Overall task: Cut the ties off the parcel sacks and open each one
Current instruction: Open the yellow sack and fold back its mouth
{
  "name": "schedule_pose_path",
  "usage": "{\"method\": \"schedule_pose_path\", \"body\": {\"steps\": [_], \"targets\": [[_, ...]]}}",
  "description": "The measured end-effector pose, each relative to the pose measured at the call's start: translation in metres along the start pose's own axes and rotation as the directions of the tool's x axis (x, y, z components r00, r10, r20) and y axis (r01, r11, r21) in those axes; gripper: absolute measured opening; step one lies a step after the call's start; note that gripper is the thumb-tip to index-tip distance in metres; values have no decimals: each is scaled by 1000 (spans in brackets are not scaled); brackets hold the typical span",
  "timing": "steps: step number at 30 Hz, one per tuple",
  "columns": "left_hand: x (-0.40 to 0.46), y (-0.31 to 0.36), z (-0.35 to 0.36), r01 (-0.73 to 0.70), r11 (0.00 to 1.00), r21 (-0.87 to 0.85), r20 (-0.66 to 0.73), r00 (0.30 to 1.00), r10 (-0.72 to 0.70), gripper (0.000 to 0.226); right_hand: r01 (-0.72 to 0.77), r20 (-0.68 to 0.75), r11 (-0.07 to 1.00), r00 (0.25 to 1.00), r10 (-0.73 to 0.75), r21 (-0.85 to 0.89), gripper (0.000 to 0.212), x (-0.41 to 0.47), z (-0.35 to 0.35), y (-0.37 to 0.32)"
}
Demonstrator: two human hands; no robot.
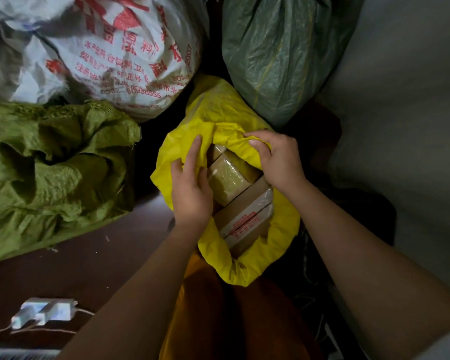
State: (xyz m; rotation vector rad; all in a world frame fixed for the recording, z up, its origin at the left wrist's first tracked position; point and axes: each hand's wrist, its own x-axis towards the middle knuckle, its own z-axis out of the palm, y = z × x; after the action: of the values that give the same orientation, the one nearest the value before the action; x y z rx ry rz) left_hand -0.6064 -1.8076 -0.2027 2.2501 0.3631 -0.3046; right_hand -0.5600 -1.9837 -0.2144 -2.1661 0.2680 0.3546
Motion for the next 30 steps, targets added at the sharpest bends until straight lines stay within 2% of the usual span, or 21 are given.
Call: {"method": "schedule_pose_path", "body": {"steps": [3,6,9,11,12,14,17,20,22,24,27,30], "targets": [[13,-2,-11,31,988,-149,-39,999,-37,55,-66,18,997,998,65,49,20,-4,0,-4],[32,2,-33,95,972,-215,-18,995,-101,48,-257,63,949,966,249,183,23,-7,-4,-9],[54,0,-57,239,910,-338,52,970,-235,35,-469,130,772,878,461,429,24,-10,-7,-10],[68,1,-64,337,855,-395,127,941,-313,27,-540,148,641,815,560,545,22,-13,-5,-8],[72,4,-64,371,842,-391,168,928,-332,26,-549,126,623,798,590,557,22,-15,-2,-5],[75,11,-58,404,840,-361,243,911,-333,26,-542,39,678,794,606,496,22,-18,4,2],[72,18,-47,416,831,-368,305,899,-315,29,-486,-73,849,858,509,209,23,-23,7,11],[73,20,-37,480,800,-360,355,863,-358,33,-254,-151,960,960,236,-113,31,-22,4,10],[73,23,-35,543,759,-360,436,817,-377,34,-67,-129,981,991,44,-181,41,-18,0,3],[72,26,-34,532,784,-319,496,799,-340,40,39,-69,968,996,-58,-248,49,-12,-2,-2],[72,29,-36,465,860,-210,549,784,-289,53,100,8,929,995,-104,-356,54,-2,-2,-4],[73,26,-36,415,899,-143,505,811,-295,41,111,102,930,992,-80,-351,49,7,-1,-2]]}}
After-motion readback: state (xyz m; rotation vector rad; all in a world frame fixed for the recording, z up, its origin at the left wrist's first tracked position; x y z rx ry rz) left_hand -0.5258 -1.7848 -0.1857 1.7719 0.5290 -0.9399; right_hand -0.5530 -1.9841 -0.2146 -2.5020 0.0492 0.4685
